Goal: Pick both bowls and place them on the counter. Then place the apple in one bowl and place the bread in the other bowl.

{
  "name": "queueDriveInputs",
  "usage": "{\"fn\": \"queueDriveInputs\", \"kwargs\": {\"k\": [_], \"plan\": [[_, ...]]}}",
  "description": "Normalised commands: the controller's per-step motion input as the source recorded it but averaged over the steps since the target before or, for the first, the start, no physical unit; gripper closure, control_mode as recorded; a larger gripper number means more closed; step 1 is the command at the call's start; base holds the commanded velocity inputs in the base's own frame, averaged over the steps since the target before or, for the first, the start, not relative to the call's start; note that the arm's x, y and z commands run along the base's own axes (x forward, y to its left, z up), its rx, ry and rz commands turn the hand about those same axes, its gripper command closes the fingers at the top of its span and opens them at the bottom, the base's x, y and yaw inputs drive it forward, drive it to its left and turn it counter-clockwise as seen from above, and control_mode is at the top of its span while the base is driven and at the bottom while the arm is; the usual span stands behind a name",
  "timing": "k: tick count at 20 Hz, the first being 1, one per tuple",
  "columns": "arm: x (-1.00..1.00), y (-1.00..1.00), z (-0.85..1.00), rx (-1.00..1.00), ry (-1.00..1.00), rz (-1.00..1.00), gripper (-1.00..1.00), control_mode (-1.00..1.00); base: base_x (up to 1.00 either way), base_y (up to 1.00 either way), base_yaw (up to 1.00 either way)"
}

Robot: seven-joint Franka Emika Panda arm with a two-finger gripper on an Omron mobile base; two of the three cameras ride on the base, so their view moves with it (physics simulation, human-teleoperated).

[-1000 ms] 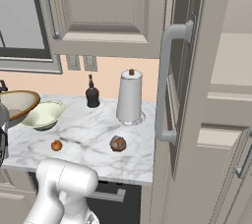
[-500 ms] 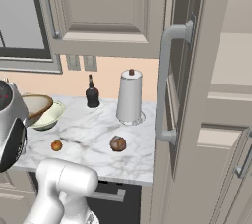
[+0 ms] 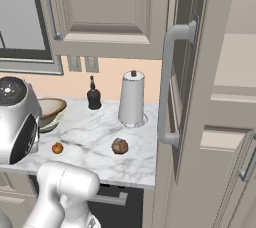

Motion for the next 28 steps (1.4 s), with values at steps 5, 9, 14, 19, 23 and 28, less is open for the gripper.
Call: {"fn": "queueDriveInputs", "kwargs": {"k": [5, 9, 14, 19, 23, 28], "plan": [[0.22, -0.18, -0.48, -0.02, 0.00, -0.08, 1.00, -1.00, 0.00, 0.00, 0.00], [0.03, -0.23, -0.41, -0.06, 0.00, -0.06, 1.00, -1.00, 0.00, 0.00, 0.00], [0.12, -0.12, -0.37, -0.02, -0.05, -0.07, 1.00, -1.00, 0.00, 0.00, 0.00], [0.26, -0.01, -0.36, 0.00, -0.12, -0.04, 1.00, -1.00, 0.00, 0.00, 0.00], [0.30, 0.00, -0.37, 0.00, -0.12, -0.03, 1.00, -1.00, 0.00, 0.00, 0.00], [0.21, -0.03, -0.43, 0.00, -0.08, -0.01, 1.00, -1.00, 0.00, 0.00, 0.00]]}}
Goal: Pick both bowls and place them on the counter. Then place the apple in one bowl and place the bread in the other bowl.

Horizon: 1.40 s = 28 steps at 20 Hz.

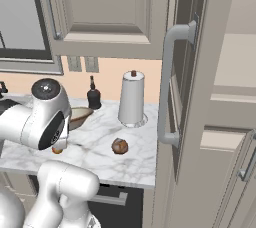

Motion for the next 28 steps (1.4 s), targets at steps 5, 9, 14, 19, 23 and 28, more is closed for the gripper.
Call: {"fn": "queueDriveInputs", "kwargs": {"k": [5, 9, 14, 19, 23, 28], "plan": [[0.07, -0.06, -0.37, 0.00, -0.05, 0.00, 1.00, -1.00, 0.00, 0.00, 0.00], [0.02, -0.09, -0.35, 0.00, -0.04, 0.00, 1.00, -1.00, 0.00, 0.00, 0.00], [0.13, -0.01, -0.44, 0.00, -0.01, 0.00, 1.00, -1.00, 0.00, 0.00, 0.00], [0.23, 0.00, -0.47, 0.00, -0.02, 0.00, 1.00, -1.00, 0.00, 0.00, 0.00], [0.30, 0.00, -0.44, 0.00, -0.04, 0.00, 1.00, -1.00, 0.00, 0.00, 0.00], [0.32, 0.02, -0.41, 0.00, -0.05, 0.00, 1.00, -1.00, 0.00, 0.00, 0.00]]}}
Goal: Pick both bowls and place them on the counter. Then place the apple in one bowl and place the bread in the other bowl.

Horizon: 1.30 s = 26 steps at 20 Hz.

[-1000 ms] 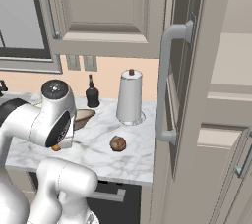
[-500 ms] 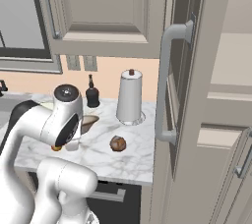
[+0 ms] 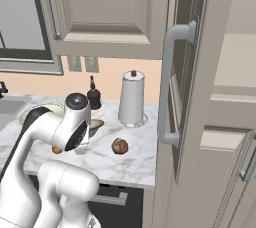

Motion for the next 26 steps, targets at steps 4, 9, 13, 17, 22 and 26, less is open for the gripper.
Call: {"fn": "queueDriveInputs", "kwargs": {"k": [4, 9, 13, 17, 22, 26], "plan": [[0.29, 0.04, -0.37, 0.00, -0.03, 0.00, 1.00, -1.00, 0.00, 0.00, 0.00], [0.33, 0.12, -0.36, 0.00, 0.00, 0.00, 1.00, -1.00, 0.00, 0.00, 0.00], [0.36, 0.12, -0.37, 0.00, 0.00, 0.00, 1.00, -1.00, 0.00, 0.00, 0.00], [0.38, 0.14, -0.33, 0.00, 0.00, 0.00, 1.00, -1.00, 0.00, 0.00, 0.00], [0.30, 0.05, -0.38, 0.00, 0.00, 0.00, 1.00, -1.00, 0.00, 0.00, 0.00], [0.19, 0.02, -0.60, -0.04, 0.00, 0.00, 1.00, -1.00, 0.00, 0.00, 0.00]]}}
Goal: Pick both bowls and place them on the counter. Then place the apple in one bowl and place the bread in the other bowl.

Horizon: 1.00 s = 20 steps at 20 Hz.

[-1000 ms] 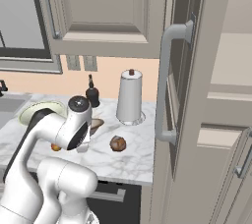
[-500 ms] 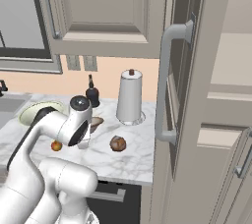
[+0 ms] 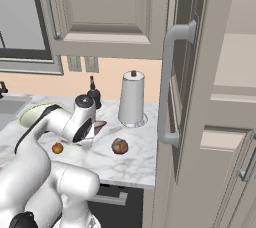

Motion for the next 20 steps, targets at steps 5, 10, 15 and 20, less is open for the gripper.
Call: {"fn": "queueDriveInputs", "kwargs": {"k": [5, 10, 15, 20], "plan": [[0.22, 0.03, -0.56, -0.02, 0.00, 0.00, 1.00, -1.00, 0.00, 0.00, 0.00], [0.18, 0.01, -0.60, -0.01, 0.00, 0.00, 1.00, -1.00, 0.00, 0.00, 0.00], [0.12, 0.00, -0.67, -0.02, 0.00, 0.00, 1.00, -1.00, 0.00, 0.00, 0.00], [0.09, 0.00, -0.46, -0.01, 0.00, 0.00, 1.00, -1.00, 0.00, 0.00, 0.00]]}}
